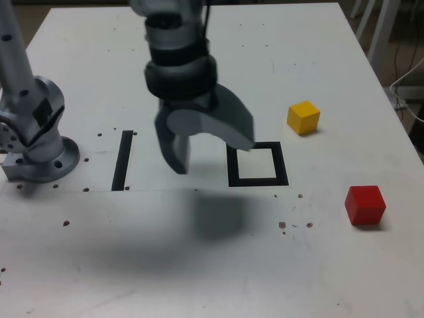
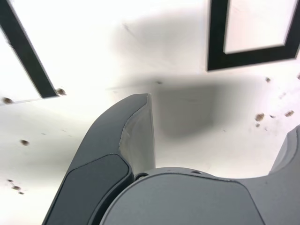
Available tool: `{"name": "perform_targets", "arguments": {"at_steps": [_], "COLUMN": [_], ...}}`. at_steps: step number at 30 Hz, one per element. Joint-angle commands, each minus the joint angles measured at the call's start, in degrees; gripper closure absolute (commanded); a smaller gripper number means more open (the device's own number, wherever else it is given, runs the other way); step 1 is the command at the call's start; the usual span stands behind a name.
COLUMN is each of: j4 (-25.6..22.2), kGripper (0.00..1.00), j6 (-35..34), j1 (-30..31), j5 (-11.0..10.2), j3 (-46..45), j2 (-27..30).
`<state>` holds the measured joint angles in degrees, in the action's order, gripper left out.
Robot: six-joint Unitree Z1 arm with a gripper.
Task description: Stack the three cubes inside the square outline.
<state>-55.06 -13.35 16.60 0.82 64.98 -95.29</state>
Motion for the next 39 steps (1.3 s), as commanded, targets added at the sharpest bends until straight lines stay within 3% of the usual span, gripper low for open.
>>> {"name": "perform_targets", "arguments": {"at_steps": [1,25,39], "j4": [0.0,-14.8,-15.5], "kGripper": [0.00,0.00,0.00], "j6": [-0.7,-3.4,-4.0], "j1": [0.6,5.0,4.9], "j5": [0.0,0.7,0.7], "j3": [1.3,32.1,44.6], "j2": [-1.1,-17.8,-28.2]}}
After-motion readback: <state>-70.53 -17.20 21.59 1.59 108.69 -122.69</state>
